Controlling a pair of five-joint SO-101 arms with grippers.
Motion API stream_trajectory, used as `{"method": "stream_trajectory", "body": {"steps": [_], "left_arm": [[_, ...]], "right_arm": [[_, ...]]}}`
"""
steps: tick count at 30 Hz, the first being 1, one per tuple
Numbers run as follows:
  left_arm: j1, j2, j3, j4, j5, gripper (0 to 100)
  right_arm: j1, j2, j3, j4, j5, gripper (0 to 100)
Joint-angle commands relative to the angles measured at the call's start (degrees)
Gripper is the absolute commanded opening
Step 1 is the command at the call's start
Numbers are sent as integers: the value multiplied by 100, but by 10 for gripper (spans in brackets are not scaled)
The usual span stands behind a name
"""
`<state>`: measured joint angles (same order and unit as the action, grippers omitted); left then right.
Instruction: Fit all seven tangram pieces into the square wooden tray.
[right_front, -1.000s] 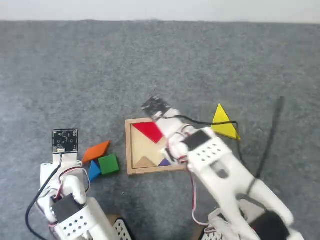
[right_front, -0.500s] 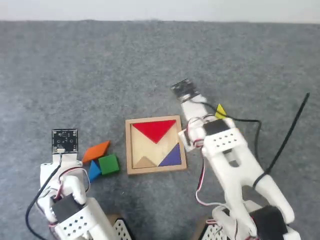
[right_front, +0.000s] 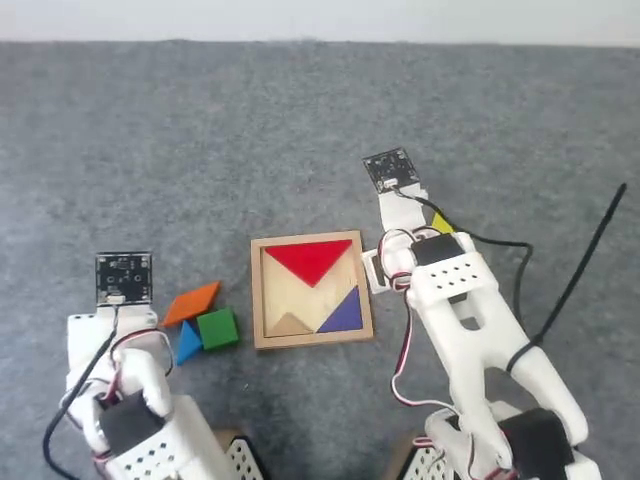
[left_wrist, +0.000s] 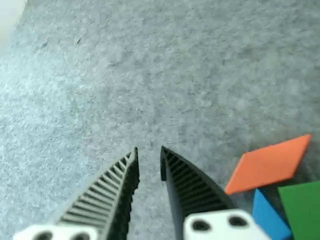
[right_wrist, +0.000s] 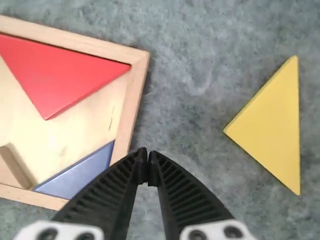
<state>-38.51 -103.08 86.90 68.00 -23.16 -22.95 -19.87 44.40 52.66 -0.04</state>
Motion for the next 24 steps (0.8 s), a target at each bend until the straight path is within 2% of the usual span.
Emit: {"method": "stream_trajectory", "body": {"steps": [1, 9, 13, 16, 21, 24], "left_arm": [[387, -114, -549, 440, 9, 116], [466, 308, -699, 352, 18, 120], [475, 1723, -1297, 97, 229, 120], [791, 3051, -1692, -193, 457, 118], [1679, 4818, -1930, -580, 237, 121], [1952, 5662, -1938, -1081, -18, 145]], "right_arm": [[-303, -75, -26, -84, -9, 11], [-453, -75, 88, -101, 0, 10], [-462, -75, 97, -101, 9, 10], [-462, -75, 97, -101, 9, 10], [-462, -66, 105, -101, 9, 10], [-453, -66, 105, -92, 18, 10]]}}
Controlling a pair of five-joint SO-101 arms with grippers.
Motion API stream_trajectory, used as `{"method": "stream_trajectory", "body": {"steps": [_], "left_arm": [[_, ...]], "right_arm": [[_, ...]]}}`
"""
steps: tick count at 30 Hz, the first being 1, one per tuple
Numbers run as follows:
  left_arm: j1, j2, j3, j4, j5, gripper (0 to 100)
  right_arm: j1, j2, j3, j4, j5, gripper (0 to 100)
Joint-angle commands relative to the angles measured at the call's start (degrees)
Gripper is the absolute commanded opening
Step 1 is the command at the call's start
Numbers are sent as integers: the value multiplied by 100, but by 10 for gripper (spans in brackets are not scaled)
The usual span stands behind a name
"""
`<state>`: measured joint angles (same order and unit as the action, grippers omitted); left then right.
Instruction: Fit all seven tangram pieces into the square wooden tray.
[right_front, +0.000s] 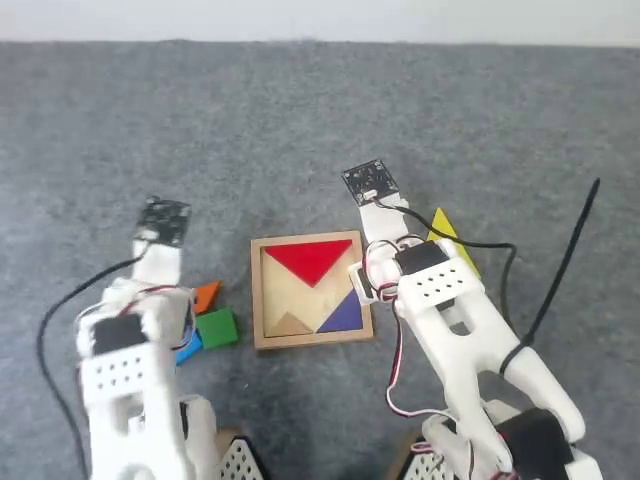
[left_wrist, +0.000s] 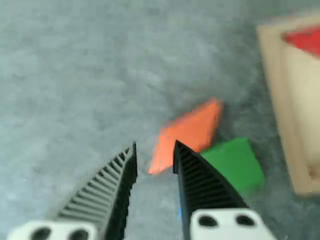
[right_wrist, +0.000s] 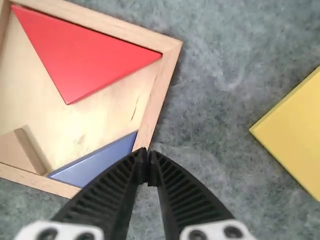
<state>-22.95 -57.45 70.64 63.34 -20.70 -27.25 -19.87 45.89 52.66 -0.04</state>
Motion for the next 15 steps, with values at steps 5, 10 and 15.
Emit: {"method": "stream_trajectory", "body": {"steps": [5, 10, 15], "left_arm": [[413, 2242, -312, -1407, -703, 185], [396, 2954, -778, -1547, -976, 189], [413, 3613, -1253, -1538, -941, 189]], "right_arm": [[-22, -13, -35, -101, 237, 10], [-22, -4, -35, -101, 246, 10], [-22, -4, -35, -101, 246, 10]]}}
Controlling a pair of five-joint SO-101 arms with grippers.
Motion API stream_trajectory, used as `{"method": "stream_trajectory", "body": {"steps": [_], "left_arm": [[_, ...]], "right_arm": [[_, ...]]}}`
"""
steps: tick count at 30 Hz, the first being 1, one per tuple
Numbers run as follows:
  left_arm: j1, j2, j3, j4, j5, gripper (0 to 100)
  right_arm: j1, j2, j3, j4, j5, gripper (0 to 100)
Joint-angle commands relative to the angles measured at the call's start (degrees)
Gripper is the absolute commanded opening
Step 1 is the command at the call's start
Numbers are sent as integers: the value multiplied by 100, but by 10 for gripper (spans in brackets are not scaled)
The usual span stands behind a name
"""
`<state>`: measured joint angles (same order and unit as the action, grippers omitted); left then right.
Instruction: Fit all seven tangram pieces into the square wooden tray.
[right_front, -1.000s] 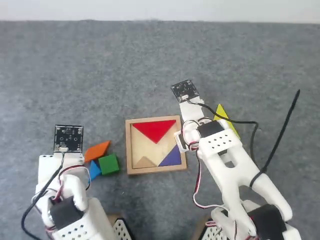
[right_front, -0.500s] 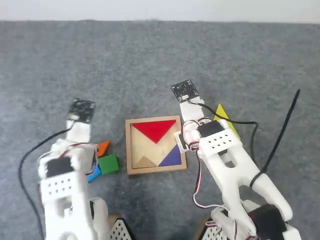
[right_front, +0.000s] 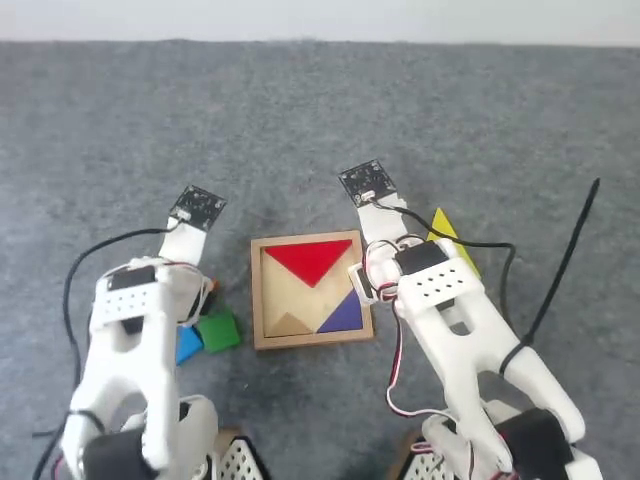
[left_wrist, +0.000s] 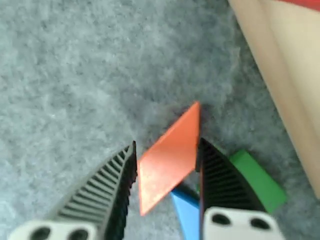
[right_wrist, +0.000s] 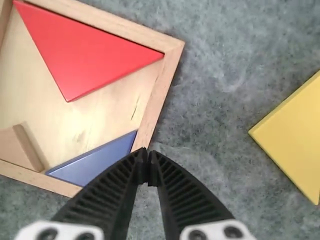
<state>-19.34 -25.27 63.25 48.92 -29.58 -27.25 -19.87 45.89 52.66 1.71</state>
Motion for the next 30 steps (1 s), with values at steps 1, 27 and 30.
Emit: {"method": "stream_trajectory", "body": {"steps": [1, 27, 30], "left_arm": [[53, 501, -585, -97, -88, 189], [-105, 396, -1771, 1749, -2725, 171], [-114, -273, -1657, 2048, -2734, 173]], "right_arm": [[-22, 4, -35, -101, 70, 9], [-57, -57, 308, -611, 229, 9], [-48, -66, 308, -611, 281, 9]]}}
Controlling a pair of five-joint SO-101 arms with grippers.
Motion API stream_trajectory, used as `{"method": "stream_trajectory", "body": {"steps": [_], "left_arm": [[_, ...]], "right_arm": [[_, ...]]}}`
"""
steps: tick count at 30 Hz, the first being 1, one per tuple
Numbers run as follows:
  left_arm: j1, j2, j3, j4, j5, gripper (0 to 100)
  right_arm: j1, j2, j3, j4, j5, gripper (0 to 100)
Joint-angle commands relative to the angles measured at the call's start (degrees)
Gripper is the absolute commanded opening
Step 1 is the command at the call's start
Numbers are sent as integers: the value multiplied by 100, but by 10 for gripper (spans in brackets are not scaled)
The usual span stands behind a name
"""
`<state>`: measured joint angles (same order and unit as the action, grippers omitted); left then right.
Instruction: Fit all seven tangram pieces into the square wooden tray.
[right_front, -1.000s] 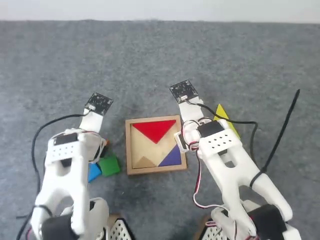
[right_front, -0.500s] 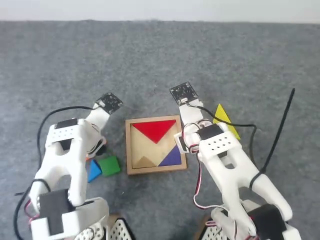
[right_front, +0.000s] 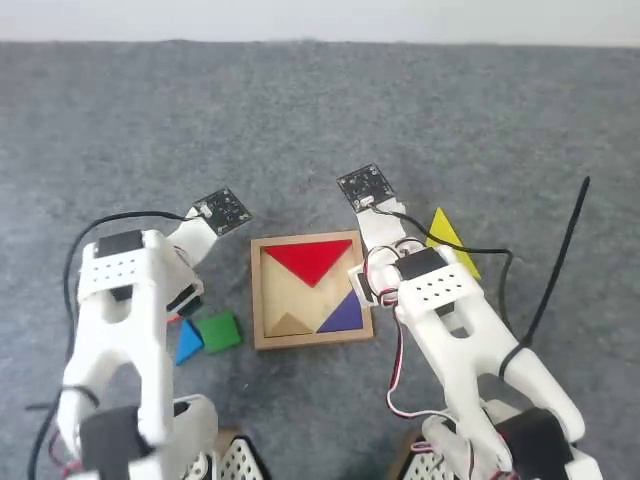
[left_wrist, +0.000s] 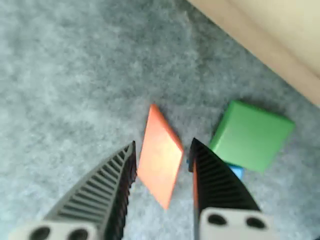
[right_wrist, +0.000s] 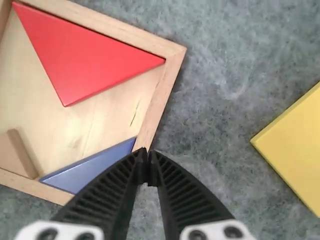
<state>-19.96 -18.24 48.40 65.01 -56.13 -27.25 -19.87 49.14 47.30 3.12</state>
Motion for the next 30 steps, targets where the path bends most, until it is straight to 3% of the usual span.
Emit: {"method": "stream_trajectory", "body": {"steps": [1, 7, 11, 16, 22, 30], "left_arm": [[-88, -1160, -48, 457, -132, 174], [-466, -1415, 585, -176, -1134, 175], [-484, -712, 488, -448, -1231, 175], [-501, 413, 163, -492, -1996, 175], [-510, 1275, 48, -1398, -2084, 172], [-519, 1407, 4, -1459, -2084, 118]], "right_arm": [[-57, -66, -18, -75, 141, 9], [-57, -66, -18, -66, 141, 9], [-57, -66, -18, -66, 141, 9], [-57, -66, -18, -22, 141, 9], [-66, -66, -26, -13, 141, 9], [-66, -66, -26, -22, 141, 9]]}}
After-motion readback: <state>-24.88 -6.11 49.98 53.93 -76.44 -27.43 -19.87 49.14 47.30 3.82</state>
